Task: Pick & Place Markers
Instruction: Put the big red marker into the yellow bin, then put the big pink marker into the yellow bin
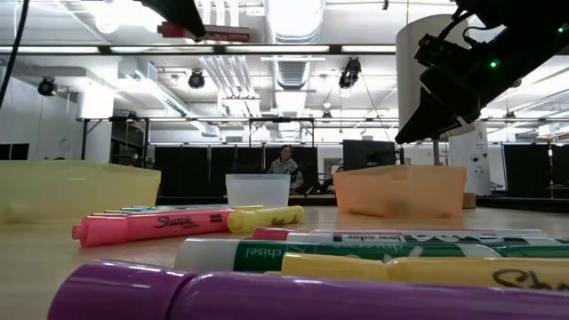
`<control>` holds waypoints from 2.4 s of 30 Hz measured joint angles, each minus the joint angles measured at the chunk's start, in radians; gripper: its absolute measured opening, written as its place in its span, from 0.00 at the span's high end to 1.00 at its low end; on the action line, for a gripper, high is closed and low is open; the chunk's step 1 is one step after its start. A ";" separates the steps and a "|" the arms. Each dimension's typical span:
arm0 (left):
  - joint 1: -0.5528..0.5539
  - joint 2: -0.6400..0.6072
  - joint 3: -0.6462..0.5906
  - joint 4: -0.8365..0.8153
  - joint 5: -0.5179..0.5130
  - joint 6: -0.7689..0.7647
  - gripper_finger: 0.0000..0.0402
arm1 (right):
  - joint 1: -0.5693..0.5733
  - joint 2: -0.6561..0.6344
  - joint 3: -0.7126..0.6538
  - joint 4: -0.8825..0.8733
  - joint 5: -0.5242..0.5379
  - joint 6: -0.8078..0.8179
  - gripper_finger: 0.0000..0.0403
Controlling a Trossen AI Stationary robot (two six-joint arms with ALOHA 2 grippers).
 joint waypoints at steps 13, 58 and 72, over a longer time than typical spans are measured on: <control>-0.003 -0.035 -0.005 -0.301 -0.052 -0.250 0.85 | 0.000 0.000 0.000 0.000 0.000 -0.001 0.48; 0.006 -0.285 -0.585 -0.102 0.150 -0.646 0.67 | 0.000 0.000 -0.001 0.003 -0.003 0.000 0.48; 0.005 -0.258 -0.401 0.490 0.095 -0.125 0.67 | 0.000 0.000 -0.001 0.006 -0.002 -0.001 0.48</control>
